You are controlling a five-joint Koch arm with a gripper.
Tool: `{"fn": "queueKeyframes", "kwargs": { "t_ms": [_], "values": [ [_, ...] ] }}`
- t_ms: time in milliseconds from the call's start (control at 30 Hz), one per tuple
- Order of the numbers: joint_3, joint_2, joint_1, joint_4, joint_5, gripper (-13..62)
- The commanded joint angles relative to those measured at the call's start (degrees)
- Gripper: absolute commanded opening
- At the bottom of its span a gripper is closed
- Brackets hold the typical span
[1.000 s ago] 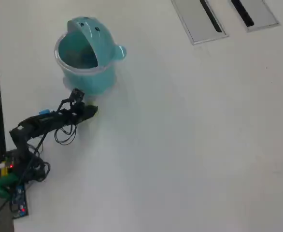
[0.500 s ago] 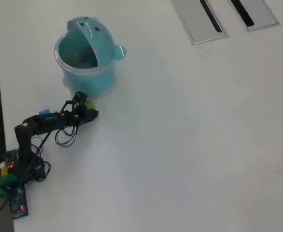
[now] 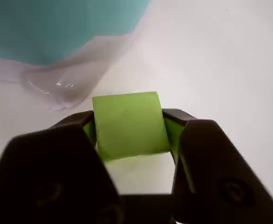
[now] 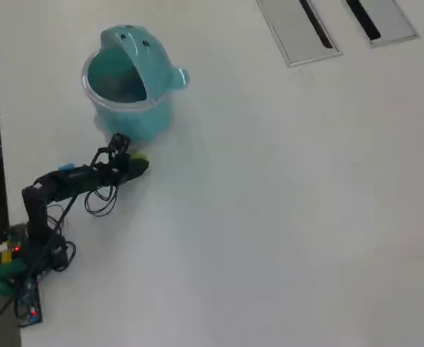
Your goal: Grasp RGB lego blocks and put them in the bin one by one.
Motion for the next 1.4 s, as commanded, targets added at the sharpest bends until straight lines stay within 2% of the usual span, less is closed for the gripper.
{"fn": "queueKeyframes", "kwargs": {
  "t_ms": [0, 100, 800, 1367],
  "values": [
    [-1.14, 3.69, -0.26, -2.99, -0.44, 17.8],
    [-0.18, 6.33, -0.26, -1.76, -0.26, 14.9],
    [2.81, 22.59, -1.67, 4.48, -0.44, 13.3],
    [-3.43, 36.47, -2.46, 17.84, -0.26, 12.3]
  ]
}}
